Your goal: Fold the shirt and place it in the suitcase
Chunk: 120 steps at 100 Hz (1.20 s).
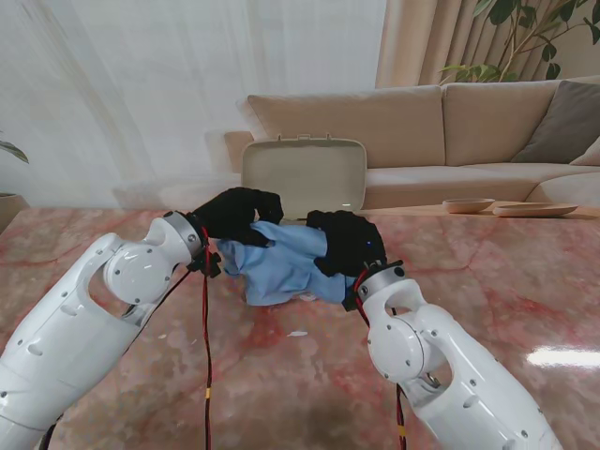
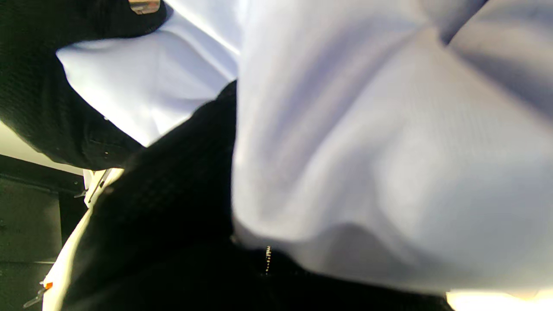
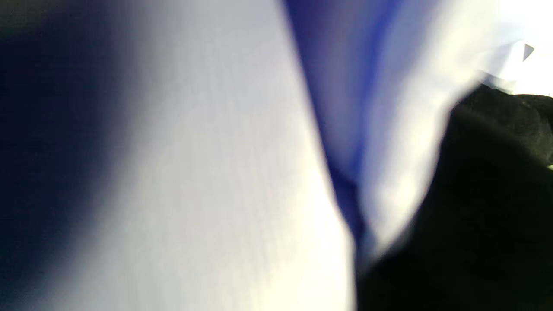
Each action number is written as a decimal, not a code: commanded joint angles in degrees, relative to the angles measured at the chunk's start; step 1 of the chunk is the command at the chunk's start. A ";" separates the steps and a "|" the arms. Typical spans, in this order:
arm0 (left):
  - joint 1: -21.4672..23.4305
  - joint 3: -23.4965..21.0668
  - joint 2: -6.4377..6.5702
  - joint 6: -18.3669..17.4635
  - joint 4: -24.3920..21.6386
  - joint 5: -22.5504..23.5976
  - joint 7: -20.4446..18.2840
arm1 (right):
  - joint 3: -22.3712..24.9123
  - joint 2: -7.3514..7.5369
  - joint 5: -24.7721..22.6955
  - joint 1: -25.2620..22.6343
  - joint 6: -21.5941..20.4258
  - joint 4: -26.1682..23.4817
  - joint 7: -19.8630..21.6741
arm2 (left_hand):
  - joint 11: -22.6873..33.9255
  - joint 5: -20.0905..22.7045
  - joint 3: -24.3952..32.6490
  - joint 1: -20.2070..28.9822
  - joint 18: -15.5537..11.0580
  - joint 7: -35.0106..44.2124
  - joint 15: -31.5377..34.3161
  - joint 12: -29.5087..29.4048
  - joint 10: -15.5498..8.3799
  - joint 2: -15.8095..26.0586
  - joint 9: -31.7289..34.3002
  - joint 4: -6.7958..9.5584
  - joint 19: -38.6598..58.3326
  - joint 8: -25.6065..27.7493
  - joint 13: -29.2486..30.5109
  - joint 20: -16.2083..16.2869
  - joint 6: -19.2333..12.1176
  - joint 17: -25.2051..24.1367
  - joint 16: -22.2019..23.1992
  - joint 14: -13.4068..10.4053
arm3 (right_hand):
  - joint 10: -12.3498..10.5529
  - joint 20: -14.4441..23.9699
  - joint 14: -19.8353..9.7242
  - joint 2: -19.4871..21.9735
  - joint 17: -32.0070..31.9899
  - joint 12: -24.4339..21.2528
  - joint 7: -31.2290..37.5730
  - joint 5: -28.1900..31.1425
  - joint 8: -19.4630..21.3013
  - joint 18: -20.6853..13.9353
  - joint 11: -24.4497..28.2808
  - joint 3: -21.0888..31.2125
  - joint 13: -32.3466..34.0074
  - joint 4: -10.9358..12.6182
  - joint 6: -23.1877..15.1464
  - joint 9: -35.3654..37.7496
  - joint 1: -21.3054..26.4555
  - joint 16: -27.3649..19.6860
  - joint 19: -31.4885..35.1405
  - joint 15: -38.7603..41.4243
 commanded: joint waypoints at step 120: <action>-14.27 11.83 -7.67 -3.45 28.21 -20.15 9.05 | -7.01 -3.05 15.18 13.59 4.41 16.18 2.19 | 1.33 -1.47 4.97 4.90 -0.23 2.36 2.66 0.91 -0.29 2.66 0.15 4.19 2.10 0.91 1.14 2.34 -1.81 -0.44 0.90 -1.29 | 1.33 3.46 -3.14 0.83 2.61 1.36 3.14 1.26 2.39 -3.84 3.16 7.11 2.93 3.24 -5.23 -0.45 6.56 -0.32 8.19 0.36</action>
